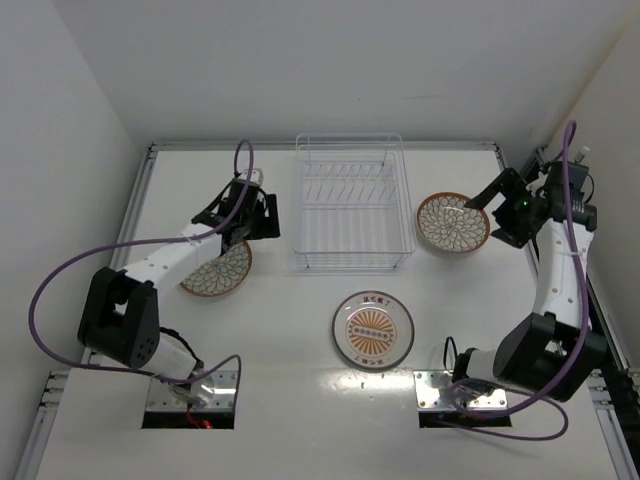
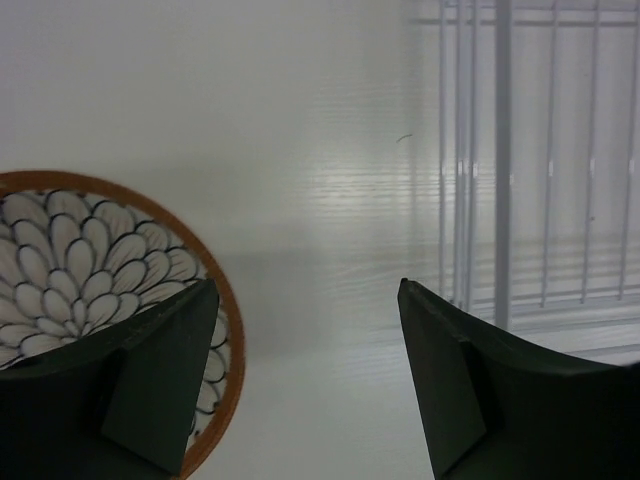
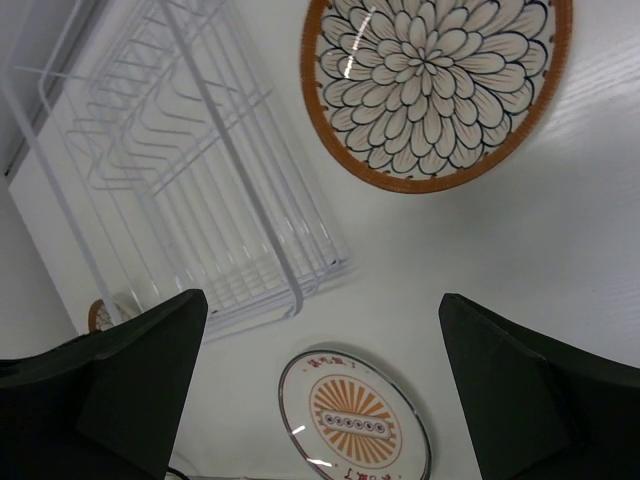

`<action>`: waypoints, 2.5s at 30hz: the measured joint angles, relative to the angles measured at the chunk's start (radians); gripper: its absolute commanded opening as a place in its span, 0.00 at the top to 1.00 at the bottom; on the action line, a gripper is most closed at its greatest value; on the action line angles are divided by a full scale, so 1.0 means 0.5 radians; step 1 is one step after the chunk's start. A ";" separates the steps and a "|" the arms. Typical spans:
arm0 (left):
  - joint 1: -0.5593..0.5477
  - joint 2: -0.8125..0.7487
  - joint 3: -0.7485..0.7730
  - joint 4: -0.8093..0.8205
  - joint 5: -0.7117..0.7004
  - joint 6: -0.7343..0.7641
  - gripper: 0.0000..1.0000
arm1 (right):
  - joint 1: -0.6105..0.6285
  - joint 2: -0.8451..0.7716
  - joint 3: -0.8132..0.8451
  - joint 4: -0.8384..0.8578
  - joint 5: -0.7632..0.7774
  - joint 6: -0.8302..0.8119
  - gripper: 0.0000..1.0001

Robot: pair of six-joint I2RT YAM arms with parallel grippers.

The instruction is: Load the plates into the dish rack

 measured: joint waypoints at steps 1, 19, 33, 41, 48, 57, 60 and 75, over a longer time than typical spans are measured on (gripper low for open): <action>0.000 -0.035 -0.039 0.005 -0.050 0.027 0.30 | 0.000 -0.049 -0.011 0.010 -0.021 0.000 0.01; 0.369 -0.673 -1.875 2.204 -0.608 0.664 0.26 | 0.082 -0.351 -0.211 0.224 -0.349 0.025 0.01; 0.401 -0.248 -1.595 2.536 -0.336 0.715 0.00 | 0.254 -0.376 -0.225 0.253 -0.447 0.042 0.01; 0.412 -0.092 -1.930 2.964 -0.288 0.739 0.00 | 0.294 -0.420 -0.262 0.256 -0.447 0.031 0.01; 0.349 -0.090 -1.929 3.101 -0.392 0.783 0.00 | 0.304 -0.453 -0.324 0.259 -0.447 0.031 0.01; 0.349 -0.090 -1.929 3.120 -0.394 0.787 0.00 | 0.350 -0.493 -0.385 0.265 -0.438 0.025 0.01; 0.349 -0.090 -1.929 3.125 -0.394 0.787 0.00 | 0.376 -0.528 -0.397 0.256 -0.426 0.021 0.01; 0.349 -0.089 -1.929 3.126 -0.394 0.787 0.00 | 0.437 -0.587 -0.459 0.208 -0.392 -0.017 0.01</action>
